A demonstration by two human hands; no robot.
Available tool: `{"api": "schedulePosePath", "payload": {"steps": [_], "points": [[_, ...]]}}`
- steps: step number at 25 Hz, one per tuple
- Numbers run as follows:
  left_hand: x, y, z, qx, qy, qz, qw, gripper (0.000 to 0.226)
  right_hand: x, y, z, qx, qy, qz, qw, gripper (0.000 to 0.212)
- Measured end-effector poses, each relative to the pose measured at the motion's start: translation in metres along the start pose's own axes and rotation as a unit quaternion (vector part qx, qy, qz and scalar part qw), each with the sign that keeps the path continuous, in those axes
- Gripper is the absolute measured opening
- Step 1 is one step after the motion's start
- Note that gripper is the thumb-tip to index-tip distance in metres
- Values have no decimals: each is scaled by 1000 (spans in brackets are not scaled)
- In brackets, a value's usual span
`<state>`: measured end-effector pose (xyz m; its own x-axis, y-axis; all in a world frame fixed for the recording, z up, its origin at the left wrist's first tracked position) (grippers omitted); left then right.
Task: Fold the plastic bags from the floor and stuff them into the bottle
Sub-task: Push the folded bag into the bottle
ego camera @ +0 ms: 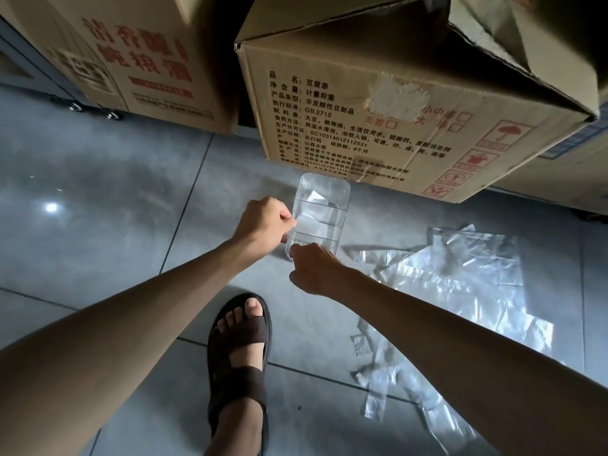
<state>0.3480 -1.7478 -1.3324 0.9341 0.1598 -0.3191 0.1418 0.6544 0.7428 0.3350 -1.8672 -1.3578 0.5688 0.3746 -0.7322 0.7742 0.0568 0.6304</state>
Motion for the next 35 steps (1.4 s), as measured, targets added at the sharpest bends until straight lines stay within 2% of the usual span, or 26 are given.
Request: {"api": "schedulePosePath", "payload": {"steps": [5,11,13,15,17,18,19,21,23,26,31,35], "points": [[0,-2,1,-14,-5,6,1000,14,-6,1,1,-59,21,54,997,28],[-1,-4,3,22,2,0,1000,14,-11,-2,4,-17,35,73,997,25],[-4,-4,5,40,12,-10,999,18,-22,0,13,26,87,121,989,27],[-11,0,11,58,32,7,998,27,-43,5,39,97,145,198,965,30],[-21,8,22,81,35,45,995,30,-64,6,91,163,127,270,940,27],[-25,11,29,80,27,50,995,27,-71,2,125,177,85,289,937,26],[-30,12,36,64,13,33,997,22,-78,-3,158,172,25,292,941,29],[-39,8,53,7,-17,-51,999,12,-85,-19,213,115,-93,252,956,46],[-51,2,72,-13,-50,-164,985,10,-84,-35,241,72,-136,207,966,62],[-65,-4,91,9,-93,-257,962,14,-78,-46,251,52,-118,213,969,60],[-69,-5,98,29,-96,-260,960,14,-82,-42,246,41,-83,288,953,33],[-71,-9,106,38,-98,-277,955,13,-94,-27,242,54,-80,287,953,17]]}}
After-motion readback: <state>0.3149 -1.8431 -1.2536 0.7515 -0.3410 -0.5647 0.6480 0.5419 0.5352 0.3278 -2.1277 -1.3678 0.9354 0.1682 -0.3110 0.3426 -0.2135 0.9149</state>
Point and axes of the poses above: each hand's wrist, its own x-axis towards the middle knuckle, its own y-axis out of the back of the hand, z = x × y, the point moved 4 cm from there along x, towards the middle knuckle, and after that the axes turned 10 degrees about -y, right-handed, at the moved point
